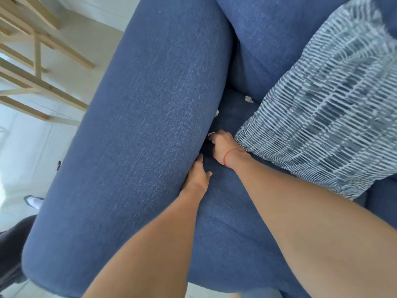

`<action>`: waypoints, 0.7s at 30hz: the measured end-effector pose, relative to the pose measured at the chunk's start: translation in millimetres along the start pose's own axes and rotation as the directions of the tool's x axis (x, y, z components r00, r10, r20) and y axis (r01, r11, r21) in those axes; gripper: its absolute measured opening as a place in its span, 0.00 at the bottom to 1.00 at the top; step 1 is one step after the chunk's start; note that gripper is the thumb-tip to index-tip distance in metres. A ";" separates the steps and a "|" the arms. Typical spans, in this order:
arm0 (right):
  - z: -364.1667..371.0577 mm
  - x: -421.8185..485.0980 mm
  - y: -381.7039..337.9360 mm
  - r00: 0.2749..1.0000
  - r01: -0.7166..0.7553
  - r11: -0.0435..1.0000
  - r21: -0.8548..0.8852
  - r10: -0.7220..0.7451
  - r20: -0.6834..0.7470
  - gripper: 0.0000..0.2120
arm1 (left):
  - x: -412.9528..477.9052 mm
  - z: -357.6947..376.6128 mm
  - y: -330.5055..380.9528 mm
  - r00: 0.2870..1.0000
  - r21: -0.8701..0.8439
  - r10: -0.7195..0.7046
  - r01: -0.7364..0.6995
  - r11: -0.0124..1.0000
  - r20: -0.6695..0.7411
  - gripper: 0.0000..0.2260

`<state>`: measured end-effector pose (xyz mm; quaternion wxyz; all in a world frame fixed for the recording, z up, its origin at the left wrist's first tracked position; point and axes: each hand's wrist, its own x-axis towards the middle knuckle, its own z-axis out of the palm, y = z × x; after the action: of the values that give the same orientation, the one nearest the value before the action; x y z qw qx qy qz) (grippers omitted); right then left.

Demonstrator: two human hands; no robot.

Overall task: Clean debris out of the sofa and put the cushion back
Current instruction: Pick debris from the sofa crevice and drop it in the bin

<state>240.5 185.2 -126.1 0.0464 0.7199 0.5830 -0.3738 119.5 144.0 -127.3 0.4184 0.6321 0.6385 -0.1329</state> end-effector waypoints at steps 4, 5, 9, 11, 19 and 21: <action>-34.5 -39.9 -5.4 0.978 -0.093 0.986 0.140 0.117 -0.170 0.15 | -39.9 -29.3 27.6 0.967 0.017 0.147 -0.147 0.989 -0.207 0.10; -45.6 -49.6 -6.2 0.971 -0.104 0.981 0.164 0.136 -0.197 0.15 | -49.3 -40.5 38.0 0.959 0.018 0.163 -0.163 0.986 -0.232 0.08; -92.8 -77.9 -9.8 0.928 -0.150 0.961 0.233 0.218 -0.303 0.11 | -72.8 -80.3 72.8 0.928 0.018 0.233 -0.238 0.971 -0.291 0.07; -112.7 -83.9 -14.6 0.907 -0.160 0.951 0.264 0.247 -0.340 0.10 | -78.3 -99.9 84.3 0.913 -0.011 0.250 -0.267 0.964 -0.322 0.07; -142.6 -92.5 -75.0 0.922 -0.081 0.916 0.392 0.219 -0.321 0.13 | -85.7 -178.0 62.1 0.876 -0.040 0.201 -0.243 0.969 -0.439 0.05; -143.8 -90.1 -94.5 0.930 -0.045 0.936 0.349 0.167 -0.328 0.11 | -81.0 -193.1 49.1 0.867 -0.082 0.144 -0.207 0.975 -0.477 0.04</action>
<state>223.9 214.8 65.1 -0.1615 0.8033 0.4691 -0.3295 81.8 230.7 65.9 0.3025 0.6724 0.6675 0.1042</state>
